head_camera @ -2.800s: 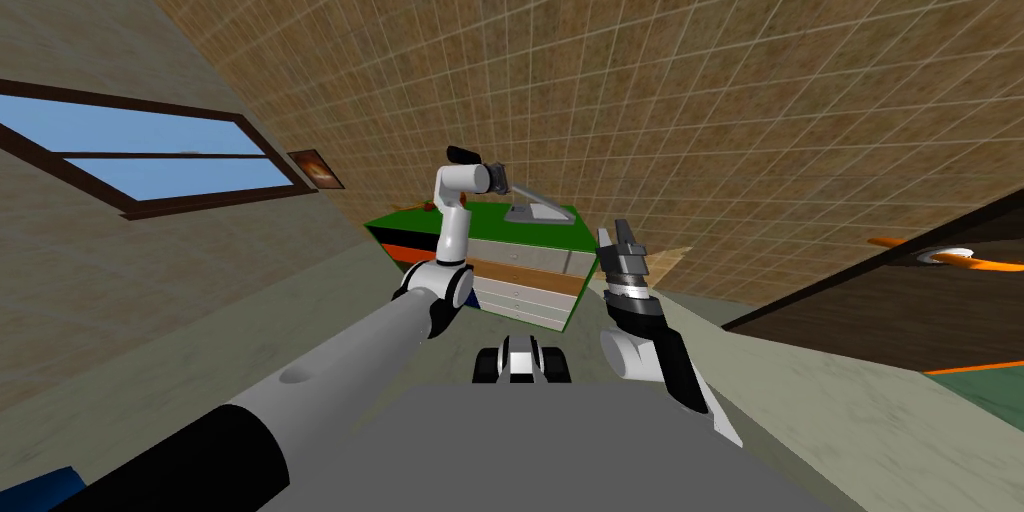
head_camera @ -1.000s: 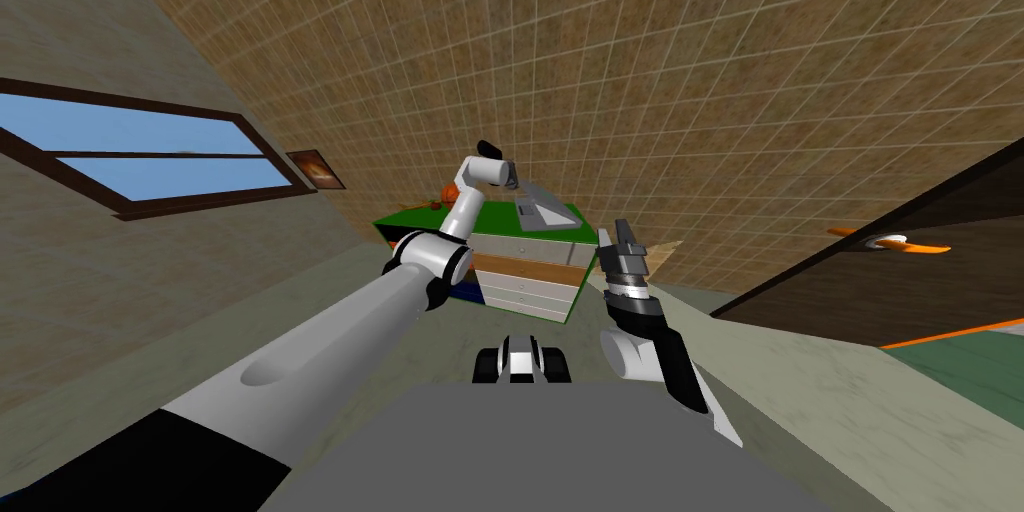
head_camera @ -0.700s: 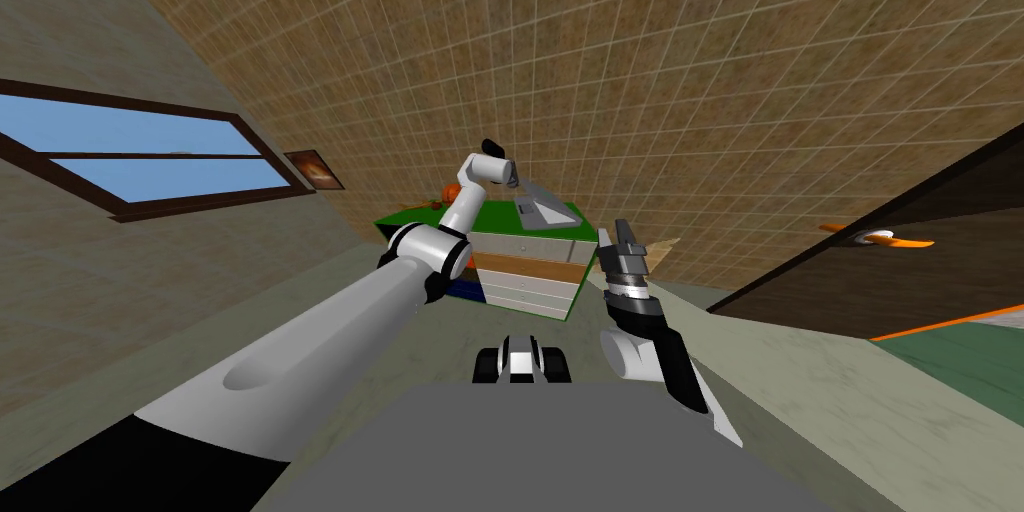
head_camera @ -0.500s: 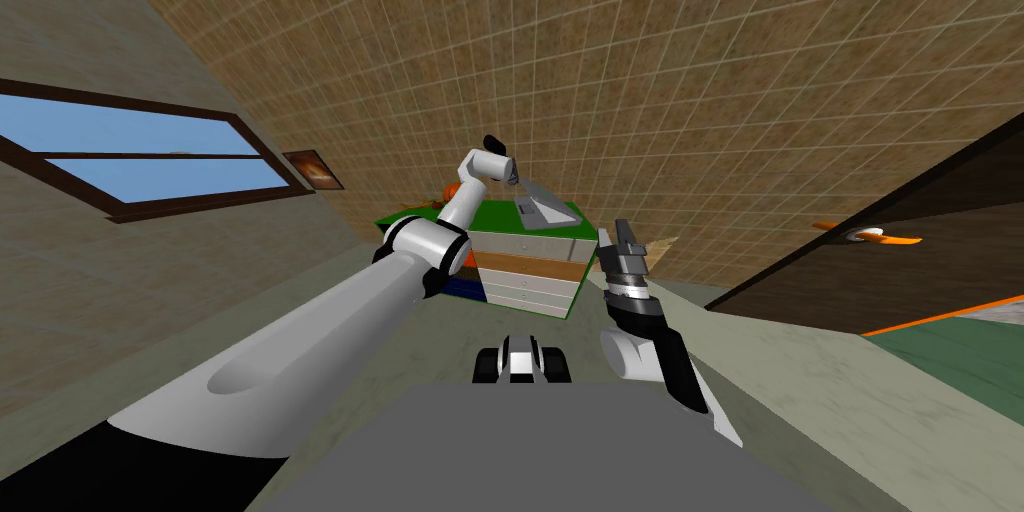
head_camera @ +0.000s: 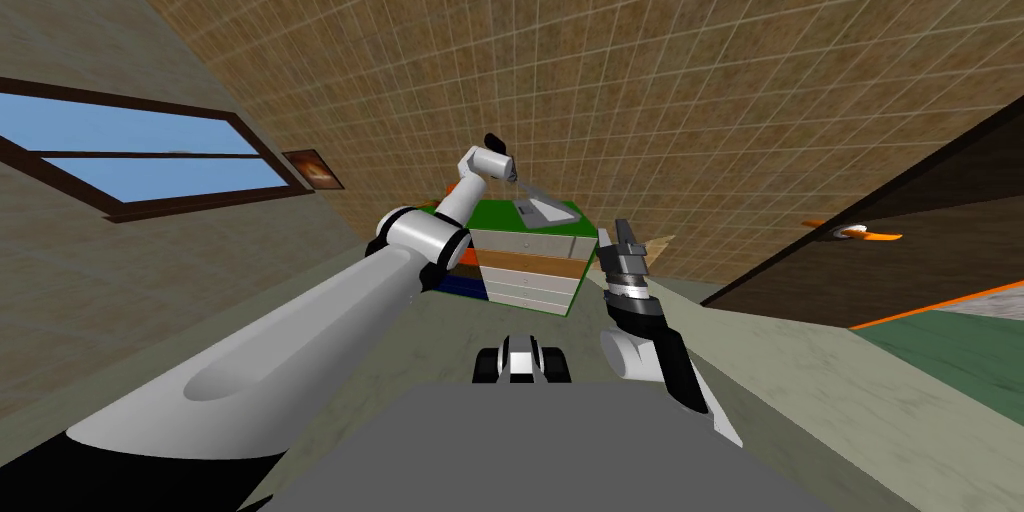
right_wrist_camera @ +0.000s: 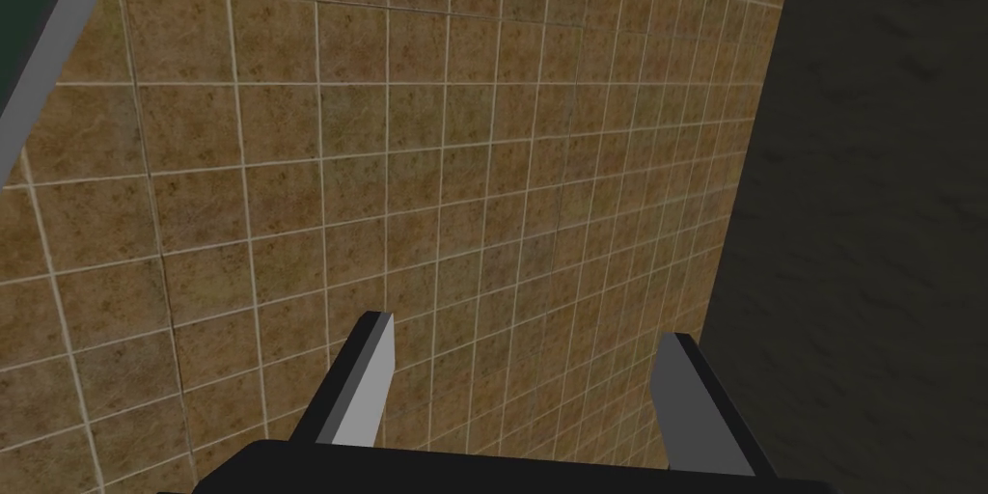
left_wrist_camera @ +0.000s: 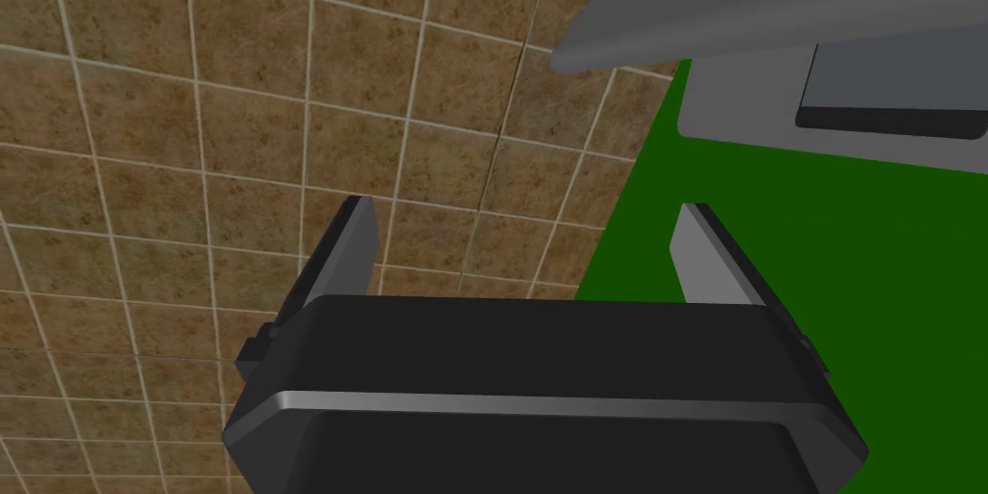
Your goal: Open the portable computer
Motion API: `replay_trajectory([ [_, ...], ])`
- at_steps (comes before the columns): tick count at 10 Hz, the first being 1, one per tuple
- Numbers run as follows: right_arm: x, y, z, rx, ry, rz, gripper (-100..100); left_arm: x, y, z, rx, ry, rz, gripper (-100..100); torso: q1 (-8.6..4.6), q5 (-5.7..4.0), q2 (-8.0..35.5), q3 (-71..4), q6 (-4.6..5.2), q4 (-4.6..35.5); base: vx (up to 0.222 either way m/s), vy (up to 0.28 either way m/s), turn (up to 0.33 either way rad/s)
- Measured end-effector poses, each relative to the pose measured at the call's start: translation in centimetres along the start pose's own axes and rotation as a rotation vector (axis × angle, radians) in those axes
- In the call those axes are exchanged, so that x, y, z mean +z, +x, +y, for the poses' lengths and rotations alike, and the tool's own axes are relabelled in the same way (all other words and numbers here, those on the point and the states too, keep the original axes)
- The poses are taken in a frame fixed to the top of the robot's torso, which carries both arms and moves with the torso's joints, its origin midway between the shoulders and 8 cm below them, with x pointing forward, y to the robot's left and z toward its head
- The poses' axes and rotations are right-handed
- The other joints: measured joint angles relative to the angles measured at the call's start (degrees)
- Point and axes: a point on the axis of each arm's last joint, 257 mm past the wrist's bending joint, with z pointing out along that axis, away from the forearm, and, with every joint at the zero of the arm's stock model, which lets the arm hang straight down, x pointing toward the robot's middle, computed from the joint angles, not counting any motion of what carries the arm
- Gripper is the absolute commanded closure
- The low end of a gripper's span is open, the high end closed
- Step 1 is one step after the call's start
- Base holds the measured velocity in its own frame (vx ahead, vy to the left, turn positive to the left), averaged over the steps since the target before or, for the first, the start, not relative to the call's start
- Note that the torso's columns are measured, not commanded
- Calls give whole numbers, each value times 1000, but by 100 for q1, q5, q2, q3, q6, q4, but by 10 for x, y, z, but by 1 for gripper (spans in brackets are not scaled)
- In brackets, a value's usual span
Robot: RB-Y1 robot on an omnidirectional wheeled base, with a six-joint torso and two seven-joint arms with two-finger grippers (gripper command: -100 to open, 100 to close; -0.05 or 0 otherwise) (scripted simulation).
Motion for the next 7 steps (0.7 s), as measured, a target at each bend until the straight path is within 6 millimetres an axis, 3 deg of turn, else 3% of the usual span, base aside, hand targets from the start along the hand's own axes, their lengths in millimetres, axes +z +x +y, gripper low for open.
replay_trajectory([
  [1, 0, 0, 0, 0, 0, 0, 0, 4, -7, 5, -4, -14, -15, -100, -5, -2, -12, -8, 1, -5, 0, 0, 0],
  [2, 0, 0, 0, 0, 0, 0, 0, 4, -8, 5, -4, -15, -17, 0, -3, -2, -13, -9, 2, -5, 0, 0, 0],
  [7, 0, 0, 0, 0, 0, 0, 0, 4, -8, 5, -4, -15, -17, 0, 5, 1, 1, 0, 1, 0, 0, 0, 0],
])
